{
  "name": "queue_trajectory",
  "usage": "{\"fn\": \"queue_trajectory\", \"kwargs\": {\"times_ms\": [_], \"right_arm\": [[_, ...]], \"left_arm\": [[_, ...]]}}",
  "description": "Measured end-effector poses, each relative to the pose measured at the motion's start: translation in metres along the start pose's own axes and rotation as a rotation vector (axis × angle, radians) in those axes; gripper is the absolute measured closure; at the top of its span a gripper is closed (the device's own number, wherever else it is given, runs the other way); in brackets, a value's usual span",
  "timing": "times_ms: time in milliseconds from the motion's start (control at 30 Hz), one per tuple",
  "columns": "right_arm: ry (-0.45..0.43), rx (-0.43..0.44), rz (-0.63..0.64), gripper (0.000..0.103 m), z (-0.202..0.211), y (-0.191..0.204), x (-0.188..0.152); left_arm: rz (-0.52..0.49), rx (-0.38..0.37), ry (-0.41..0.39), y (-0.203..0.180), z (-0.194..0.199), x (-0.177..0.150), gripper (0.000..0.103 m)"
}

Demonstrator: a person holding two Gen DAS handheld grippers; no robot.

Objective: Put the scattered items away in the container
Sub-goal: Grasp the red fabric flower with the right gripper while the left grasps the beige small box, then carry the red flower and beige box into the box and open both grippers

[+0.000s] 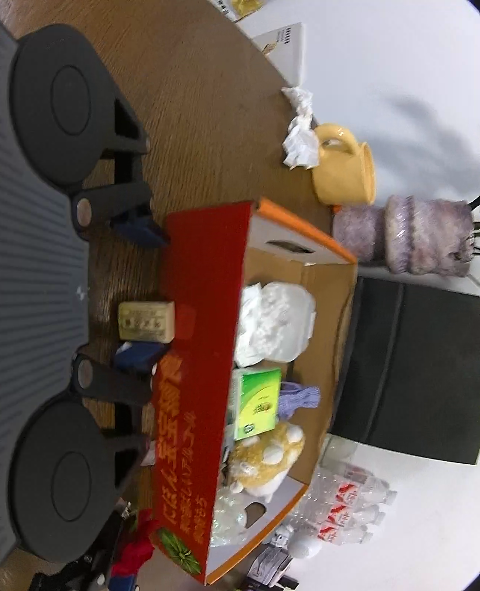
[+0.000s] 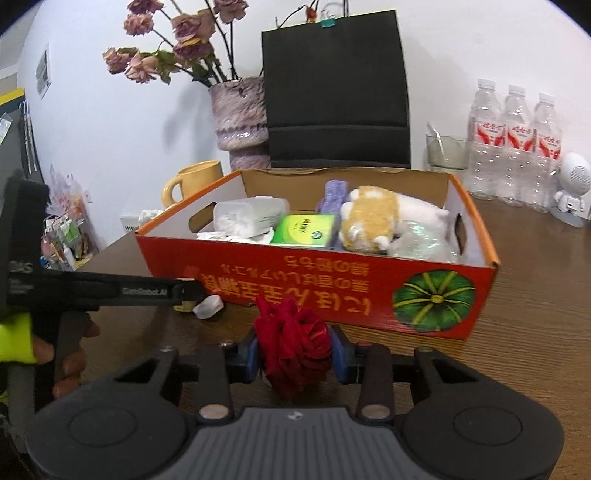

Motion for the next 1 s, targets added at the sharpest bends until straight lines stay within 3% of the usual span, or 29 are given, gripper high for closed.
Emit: {"fn": "queue_trajectory", "kwargs": {"times_ms": [67,333,733,867,1000], "right_arm": [[-0.002,0.003,-0.007,0.067,0.002,-0.004,0.0],[-0.002,-0.002,-0.007,0.067,0.005,-0.007,-0.002],[-0.004,-0.018,-0.011,0.067,0.019,-0.005,-0.009],[-0.027,-0.005,-0.021,0.067,0.03,-0.005,-0.001],[-0.104,-0.012,-0.01,0.067,0.042,-0.009,0.031]], "left_arm": [[-0.025,-0.003,0.002,-0.004,0.0,-0.002,0.082],[-0.027,-0.035,-0.013,-0.004,0.015,-0.012,0.082],[-0.002,-0.083,-0.071,0.009,0.067,-0.03,0.082],[-0.001,-0.114,-0.102,0.01,0.08,-0.018,0.082],[-0.044,-0.146,-0.193,0.004,0.094,0.017,0.082]]}}
Point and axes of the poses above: each gripper's, at about its wrist camera, not at the fingertips, and z roughly against the way its jaws point, y to its left, x to its top, the point moved 1 cm from there along -z, roughly the way its jaws point, and after that the axes turned 3 degrees about -x, right-handed, at the moved point
